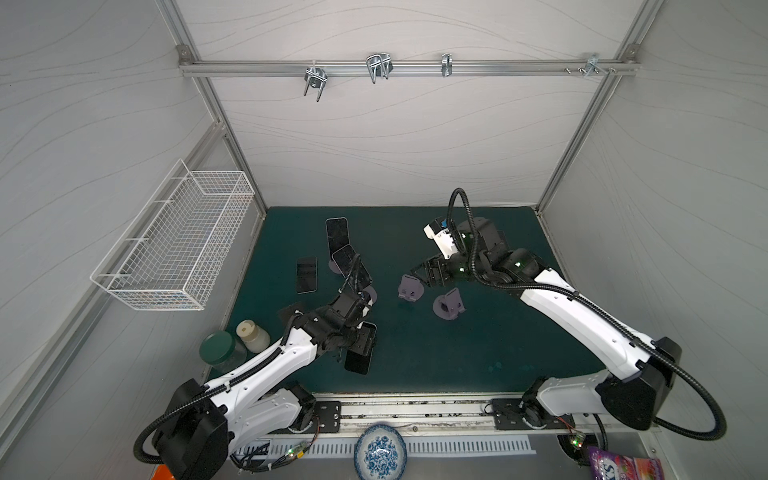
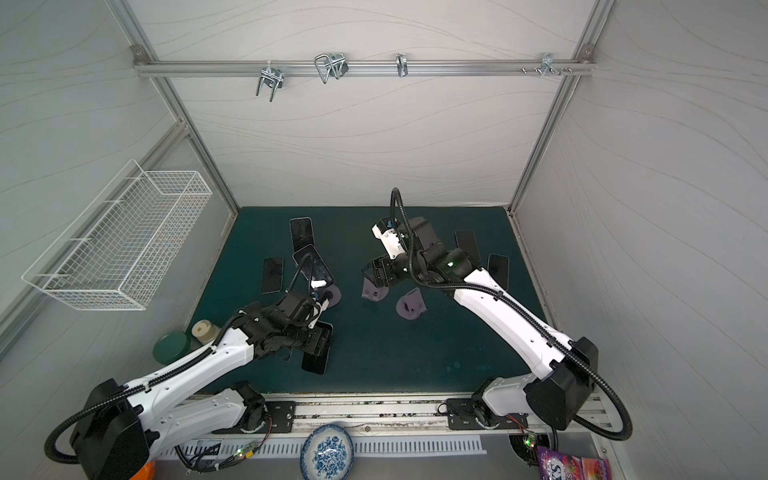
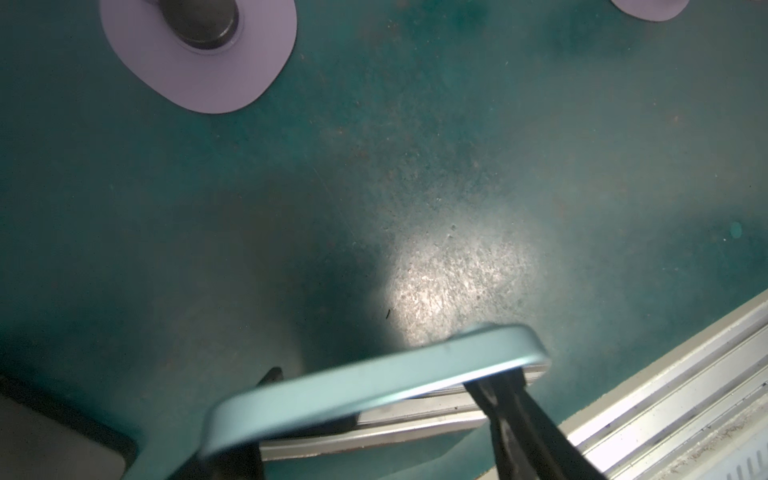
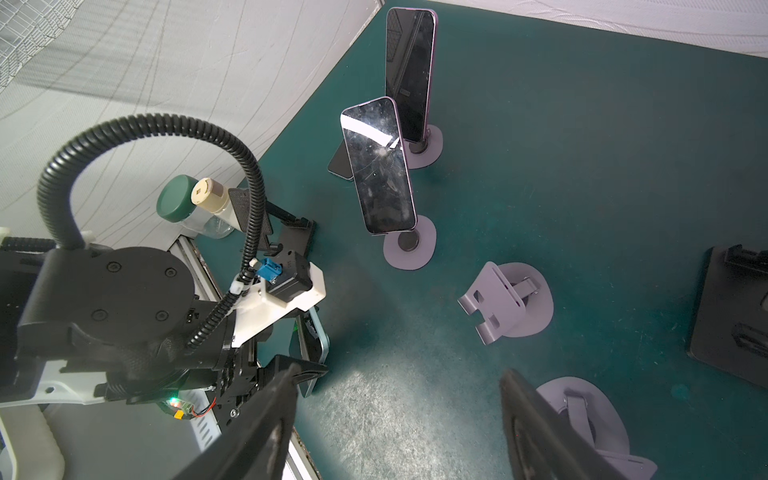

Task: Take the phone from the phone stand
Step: 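Lower the held mint-green phone toward the table nearer the robot with the left gripper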

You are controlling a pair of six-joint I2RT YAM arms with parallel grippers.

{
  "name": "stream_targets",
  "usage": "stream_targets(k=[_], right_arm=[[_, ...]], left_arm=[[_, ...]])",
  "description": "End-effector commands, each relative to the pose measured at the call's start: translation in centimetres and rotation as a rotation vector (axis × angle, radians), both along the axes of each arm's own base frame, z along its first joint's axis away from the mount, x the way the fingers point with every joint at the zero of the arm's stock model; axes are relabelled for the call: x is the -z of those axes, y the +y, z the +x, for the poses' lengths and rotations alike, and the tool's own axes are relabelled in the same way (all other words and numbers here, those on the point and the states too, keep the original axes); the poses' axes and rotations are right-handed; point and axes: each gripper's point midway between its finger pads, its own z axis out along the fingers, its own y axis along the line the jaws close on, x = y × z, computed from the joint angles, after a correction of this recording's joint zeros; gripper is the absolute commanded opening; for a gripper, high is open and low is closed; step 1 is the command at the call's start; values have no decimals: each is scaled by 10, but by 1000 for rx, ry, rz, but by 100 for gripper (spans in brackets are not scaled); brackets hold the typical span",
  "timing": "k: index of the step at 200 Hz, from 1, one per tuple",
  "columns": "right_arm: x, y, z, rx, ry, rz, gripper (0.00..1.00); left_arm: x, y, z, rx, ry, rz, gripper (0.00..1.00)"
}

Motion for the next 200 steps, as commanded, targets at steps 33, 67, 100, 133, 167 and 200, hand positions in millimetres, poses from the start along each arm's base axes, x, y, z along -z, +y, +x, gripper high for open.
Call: stream_targets(k=[33,67,100,133,167,200], right_arm=[[-5,3,1,-11,-13,-7,78],[-5,3,5,-8,-12,-1,78],[-6,1,9,-5,-7,6,78],[-5,-2,12,-1,-2,12,78],[-5,-6,14,2,3,17,78],[-5,-9,15,6,5,23,78]], left_arm=[[-16,-13,16,-12,-24,-38,63],[-12,-13,16,-9,-7,-26,62],[-10,-14,17,-4,2,-19,62],[-7,-15,17,-2,16,-11,62],[-3,-16,18,6,38,2,62],[-1,-18,19,12,51,14,62]])
